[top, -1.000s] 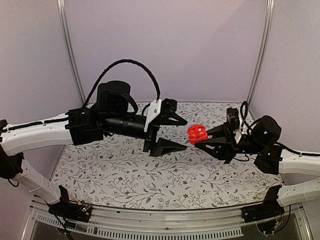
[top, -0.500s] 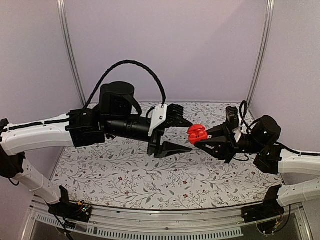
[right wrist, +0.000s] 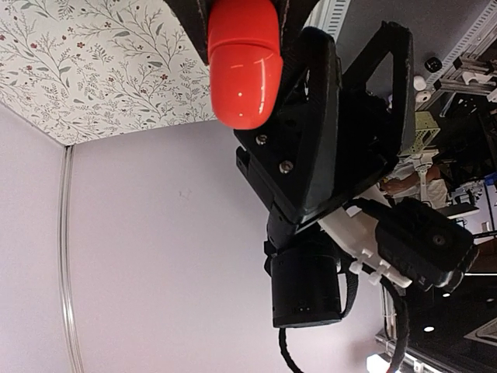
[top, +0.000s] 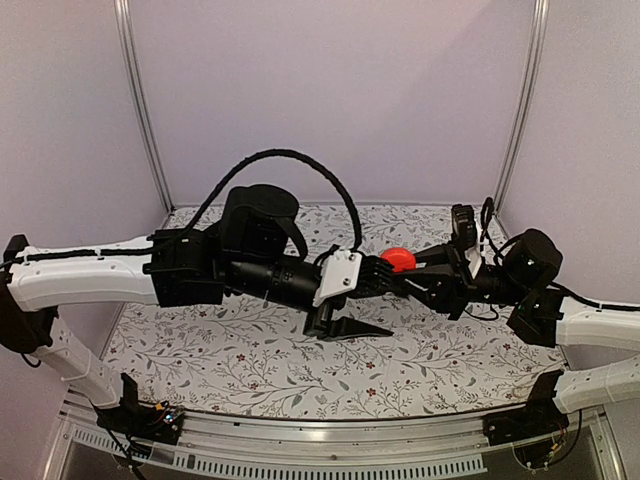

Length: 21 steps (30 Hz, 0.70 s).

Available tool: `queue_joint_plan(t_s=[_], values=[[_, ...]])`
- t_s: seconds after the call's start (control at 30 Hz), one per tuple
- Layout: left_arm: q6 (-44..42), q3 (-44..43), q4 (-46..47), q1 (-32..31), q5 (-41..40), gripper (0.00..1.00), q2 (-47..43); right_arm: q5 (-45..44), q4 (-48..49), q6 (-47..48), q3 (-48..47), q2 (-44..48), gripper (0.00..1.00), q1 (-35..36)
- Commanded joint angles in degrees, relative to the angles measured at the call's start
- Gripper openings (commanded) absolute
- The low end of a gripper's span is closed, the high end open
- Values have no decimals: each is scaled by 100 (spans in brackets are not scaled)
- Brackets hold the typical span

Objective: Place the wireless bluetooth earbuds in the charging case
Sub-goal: Close the charging case.

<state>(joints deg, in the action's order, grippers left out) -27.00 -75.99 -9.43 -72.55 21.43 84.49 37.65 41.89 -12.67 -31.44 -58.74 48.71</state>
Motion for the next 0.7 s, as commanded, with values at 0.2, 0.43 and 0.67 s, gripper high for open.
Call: queue_joint_plan(t_s=[0.2,0.43,0.67], values=[[-324,156,149,-205,-761,68,-360,-467,17,-290,-72,-32,0,-24],[-764,821,1099,-214,-2076,92,-811,-886,-579,-655,-386,-215,0,-28],[-1006,605,1184,-181,-2750,100,-355,-733,-563,-918,-415,-291,0,-28]])
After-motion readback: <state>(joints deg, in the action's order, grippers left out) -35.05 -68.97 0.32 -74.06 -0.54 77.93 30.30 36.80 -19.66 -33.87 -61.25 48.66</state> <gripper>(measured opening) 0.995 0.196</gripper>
